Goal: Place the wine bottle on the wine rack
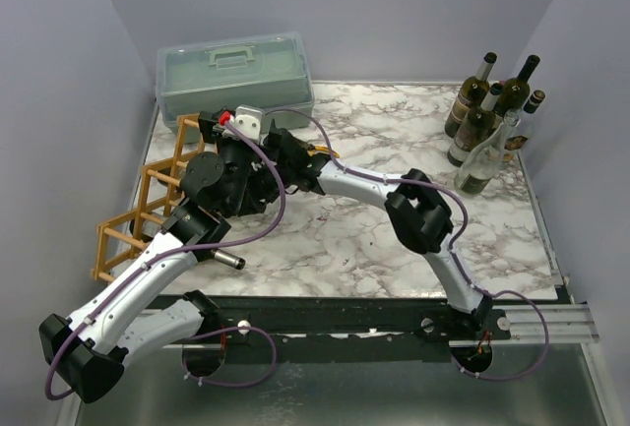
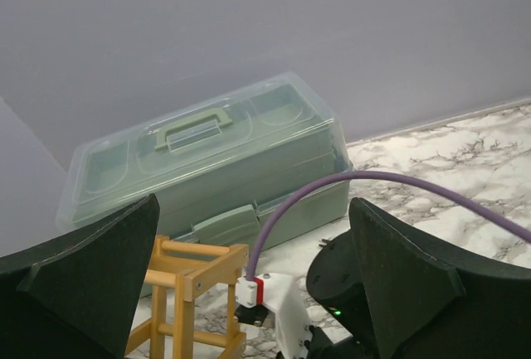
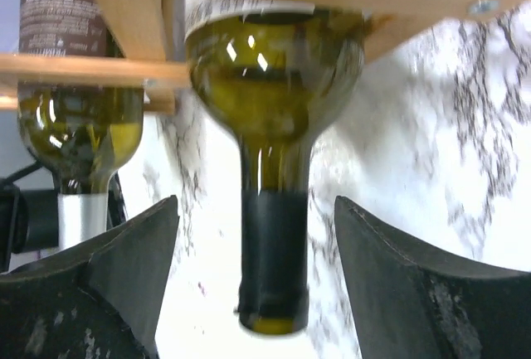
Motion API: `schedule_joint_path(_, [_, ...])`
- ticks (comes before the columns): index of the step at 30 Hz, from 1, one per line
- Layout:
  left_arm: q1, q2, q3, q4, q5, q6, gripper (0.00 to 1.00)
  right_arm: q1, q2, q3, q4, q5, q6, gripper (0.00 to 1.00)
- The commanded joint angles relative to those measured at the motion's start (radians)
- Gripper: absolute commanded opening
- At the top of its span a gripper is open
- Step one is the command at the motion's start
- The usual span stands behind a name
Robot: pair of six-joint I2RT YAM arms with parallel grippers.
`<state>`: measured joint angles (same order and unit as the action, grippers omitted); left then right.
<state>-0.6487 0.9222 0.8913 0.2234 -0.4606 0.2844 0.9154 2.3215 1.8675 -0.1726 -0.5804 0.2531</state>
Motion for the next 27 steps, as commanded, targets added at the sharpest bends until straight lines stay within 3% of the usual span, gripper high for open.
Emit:
schedule_joint_path(1, [0.004, -0.011, -0.009, 0.018, 0.021, -0.021, 0.98, 0.004, -0.178, -0.128, -0.012, 0.115, -0.033, 0.8])
schedule_joint_path(9, [0.005, -0.04, -0.012, 0.03, -0.079, -0.006, 0.99, -0.089, -0.494, -0.548, 0.051, 0.298, -0.037, 0.8])
schedule_joint_path(16, [0.006, -0.027, -0.008, 0.031, -0.117, -0.055, 0.99, -0.335, -0.771, -0.834, 0.078, 0.421, 0.021, 0.7])
schedule_joint_path(22, [0.005, -0.009, -0.011, 0.025, -0.086, -0.063, 0.99, -0.496, -1.042, -0.908, 0.075, 0.616, 0.016, 0.78])
schedule_joint_path(27, [0.005, 0.001, -0.006, 0.012, -0.047, -0.081, 0.99, -0.626, -1.125, -0.833, 0.018, 0.7, 0.057, 0.79])
